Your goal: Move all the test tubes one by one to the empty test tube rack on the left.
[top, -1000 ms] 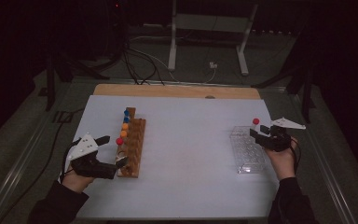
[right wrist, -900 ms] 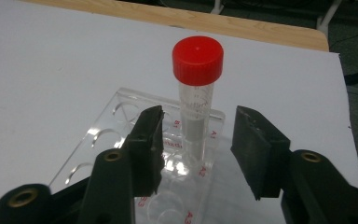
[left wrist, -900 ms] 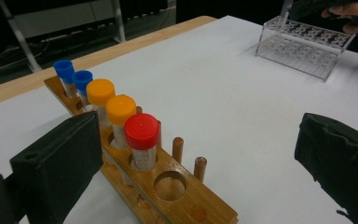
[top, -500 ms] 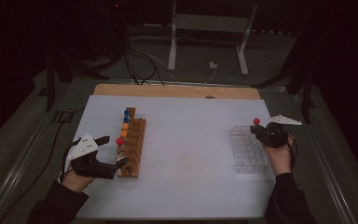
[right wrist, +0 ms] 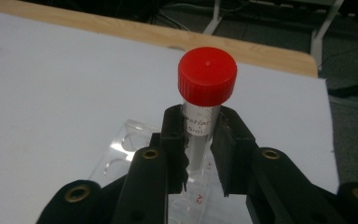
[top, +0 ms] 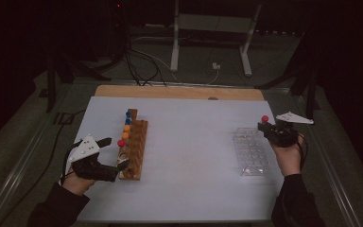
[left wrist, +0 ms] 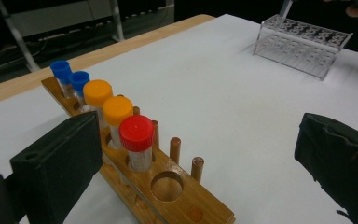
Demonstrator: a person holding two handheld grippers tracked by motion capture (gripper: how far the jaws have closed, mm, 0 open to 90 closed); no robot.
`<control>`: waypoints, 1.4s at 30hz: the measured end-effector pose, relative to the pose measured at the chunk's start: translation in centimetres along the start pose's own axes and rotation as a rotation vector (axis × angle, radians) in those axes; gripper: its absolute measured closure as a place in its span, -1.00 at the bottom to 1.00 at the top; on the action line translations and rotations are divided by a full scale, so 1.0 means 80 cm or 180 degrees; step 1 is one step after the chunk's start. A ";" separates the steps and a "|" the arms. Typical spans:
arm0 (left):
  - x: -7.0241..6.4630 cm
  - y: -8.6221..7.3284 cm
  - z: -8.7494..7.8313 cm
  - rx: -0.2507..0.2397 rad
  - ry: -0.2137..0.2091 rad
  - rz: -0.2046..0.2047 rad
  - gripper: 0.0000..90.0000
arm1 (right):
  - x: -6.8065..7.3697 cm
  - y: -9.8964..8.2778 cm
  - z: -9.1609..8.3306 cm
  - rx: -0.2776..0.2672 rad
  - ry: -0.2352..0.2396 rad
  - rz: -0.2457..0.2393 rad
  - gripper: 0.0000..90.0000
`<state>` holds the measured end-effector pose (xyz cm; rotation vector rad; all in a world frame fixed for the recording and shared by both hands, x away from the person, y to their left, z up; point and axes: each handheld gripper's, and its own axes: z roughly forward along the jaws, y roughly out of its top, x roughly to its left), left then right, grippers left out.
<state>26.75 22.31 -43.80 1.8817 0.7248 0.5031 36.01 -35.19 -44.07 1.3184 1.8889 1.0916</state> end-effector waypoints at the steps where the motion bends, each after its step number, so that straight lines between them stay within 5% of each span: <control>1: -0.001 0.001 0.000 0.0001 0.0007 0.0010 -0.96 | 0.001 0.003 -0.003 -0.0019 -0.0004 -0.0019 0.67; 10: -0.016 0.012 0.002 0.0016 -0.0054 0.0078 -0.96 | 0.022 0.025 -0.033 -0.0181 0.0077 -0.0183 0.67; 22: -0.039 0.031 0.010 0.0018 -0.0323 0.0087 -0.96 | 0.092 0.034 -0.041 -0.0171 0.0501 -0.0493 0.67; 31: -0.052 0.043 0.027 0.0009 -0.0506 0.0074 -0.95 | 0.149 0.020 -0.037 -0.0110 0.0883 -0.0680 0.67; 42: -0.085 0.082 0.067 0.0017 -0.0846 0.0156 -0.95 | 0.211 -0.003 -0.031 -0.0018 0.1232 -0.0922 0.67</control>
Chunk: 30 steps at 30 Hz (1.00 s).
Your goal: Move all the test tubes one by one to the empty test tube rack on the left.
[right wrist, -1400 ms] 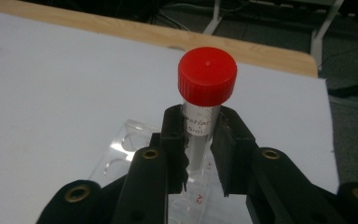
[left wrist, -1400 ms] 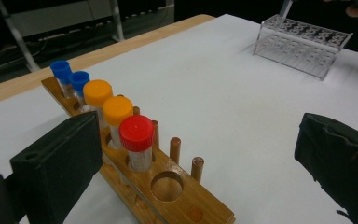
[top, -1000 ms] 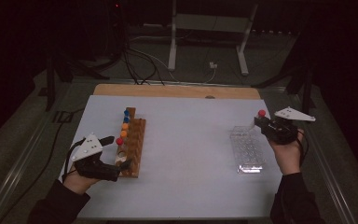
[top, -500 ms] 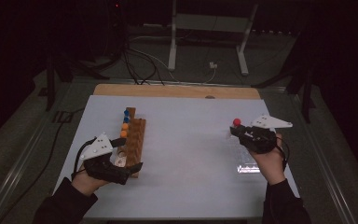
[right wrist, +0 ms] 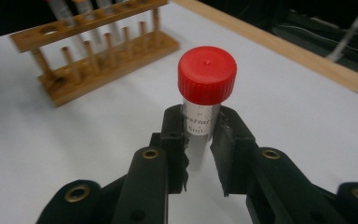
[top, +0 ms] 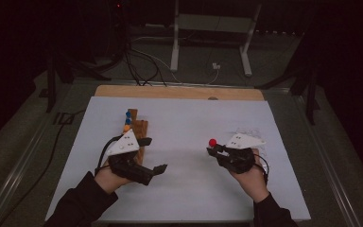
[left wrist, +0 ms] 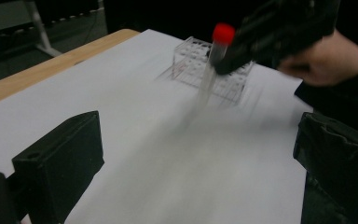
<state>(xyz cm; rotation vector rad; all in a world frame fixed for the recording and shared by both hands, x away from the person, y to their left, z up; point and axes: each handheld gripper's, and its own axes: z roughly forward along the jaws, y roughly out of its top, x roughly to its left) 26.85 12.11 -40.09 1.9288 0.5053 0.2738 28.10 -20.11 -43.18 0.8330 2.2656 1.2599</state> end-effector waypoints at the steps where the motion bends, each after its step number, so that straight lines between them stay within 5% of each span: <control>1: -0.001 0.004 0.005 -0.0006 0.0009 0.0011 -0.94 | 0.004 0.000 0.002 0.0007 0.0026 -0.0023 0.67; 13: -0.020 0.031 0.058 -0.0098 -0.0176 0.0123 -0.60 | 0.031 0.002 0.013 0.0020 0.0246 -0.0114 0.67; 30: -0.030 0.031 0.106 0.0077 -0.0120 0.0367 0.46 | 0.038 0.004 0.013 0.0012 0.0307 -0.0154 0.67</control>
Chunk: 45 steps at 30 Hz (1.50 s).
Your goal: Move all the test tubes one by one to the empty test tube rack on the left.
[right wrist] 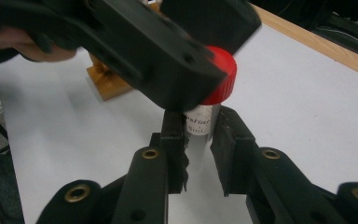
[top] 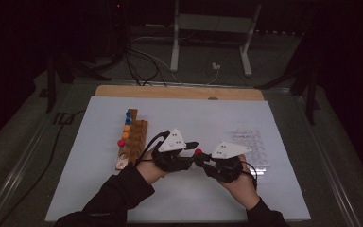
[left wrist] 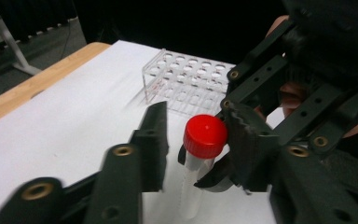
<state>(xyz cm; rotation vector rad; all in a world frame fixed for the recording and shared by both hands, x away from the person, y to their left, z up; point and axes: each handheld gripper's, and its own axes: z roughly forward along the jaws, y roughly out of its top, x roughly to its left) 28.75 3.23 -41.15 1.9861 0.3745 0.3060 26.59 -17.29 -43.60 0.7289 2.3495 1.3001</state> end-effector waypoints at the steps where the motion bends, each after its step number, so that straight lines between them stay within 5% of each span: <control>1: 0.000 0.000 0.000 -0.0006 0.0007 0.0017 0.52 | 0.000 0.000 0.000 0.0001 -0.0009 -0.0002 0.67; 6: 0.000 0.002 -0.004 -0.0020 0.0027 0.0024 0.59 | -0.001 0.000 -0.001 -0.0050 -0.0006 0.0007 0.65; 25: 0.023 -0.001 -0.102 0.0037 0.0440 0.0054 0.60 | -0.016 -0.001 -0.016 -0.0296 -0.0268 0.0377 -0.94; 45: 0.056 -0.043 -0.210 0.0058 0.1204 -0.0181 0.60 | -0.019 -0.004 -0.014 -0.0248 -0.0242 0.0389 -1.00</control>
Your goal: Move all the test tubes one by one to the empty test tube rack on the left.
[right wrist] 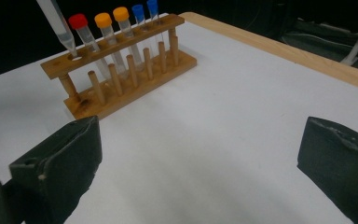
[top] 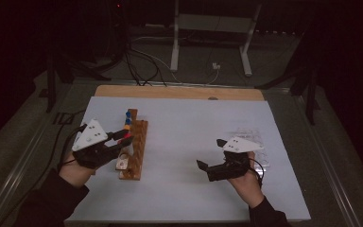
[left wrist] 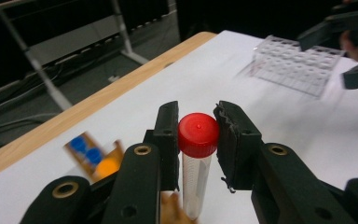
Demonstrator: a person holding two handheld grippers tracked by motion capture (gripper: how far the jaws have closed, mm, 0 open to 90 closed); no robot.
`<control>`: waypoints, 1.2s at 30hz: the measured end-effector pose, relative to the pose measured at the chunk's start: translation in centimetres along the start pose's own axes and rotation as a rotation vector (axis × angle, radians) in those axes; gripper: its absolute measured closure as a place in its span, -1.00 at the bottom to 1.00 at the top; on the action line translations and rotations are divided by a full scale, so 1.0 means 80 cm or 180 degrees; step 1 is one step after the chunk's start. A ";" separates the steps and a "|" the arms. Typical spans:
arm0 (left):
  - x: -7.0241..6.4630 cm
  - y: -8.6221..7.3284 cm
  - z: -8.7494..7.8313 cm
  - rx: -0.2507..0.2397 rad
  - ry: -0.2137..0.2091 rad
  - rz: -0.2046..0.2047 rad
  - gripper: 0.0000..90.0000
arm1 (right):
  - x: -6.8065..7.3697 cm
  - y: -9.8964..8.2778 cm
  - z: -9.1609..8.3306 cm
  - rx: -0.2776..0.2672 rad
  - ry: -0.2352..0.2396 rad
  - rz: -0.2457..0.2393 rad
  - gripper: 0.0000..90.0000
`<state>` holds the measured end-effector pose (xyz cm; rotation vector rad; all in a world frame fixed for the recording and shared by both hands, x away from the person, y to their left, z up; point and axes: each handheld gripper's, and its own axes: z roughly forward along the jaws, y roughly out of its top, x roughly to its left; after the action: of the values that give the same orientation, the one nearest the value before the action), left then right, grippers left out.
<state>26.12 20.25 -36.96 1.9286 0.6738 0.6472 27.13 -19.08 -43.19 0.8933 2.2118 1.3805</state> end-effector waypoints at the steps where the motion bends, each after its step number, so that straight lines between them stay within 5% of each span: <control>1: 0.003 -0.003 -0.002 -0.0001 0.0030 -0.0038 0.60 | 0.000 0.000 0.000 0.0002 -0.0008 -0.0002 -1.00; 8: 0.015 -0.037 0.002 0.0022 0.0143 -0.0225 0.60 | -0.001 -0.001 0.001 0.0019 -0.0005 -0.0004 -1.00; 14: 0.017 -0.065 0.012 0.0057 0.0085 -0.0400 0.59 | -0.002 -0.001 0.001 0.0007 -0.0009 0.0001 -1.00; 29: 0.011 -0.090 0.033 0.0261 0.0022 -0.0299 0.58 | -0.004 -0.003 -0.001 0.0017 0.0001 0.0013 -1.00; 36: 0.008 -0.087 0.017 -0.0013 -0.0081 -0.0406 -0.22 | -0.007 -0.002 -0.007 -0.0024 -0.0023 0.0004 -1.00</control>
<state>26.26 22.55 -43.67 1.8700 0.7718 0.5432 27.13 -19.87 -43.10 0.8959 2.1996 1.3830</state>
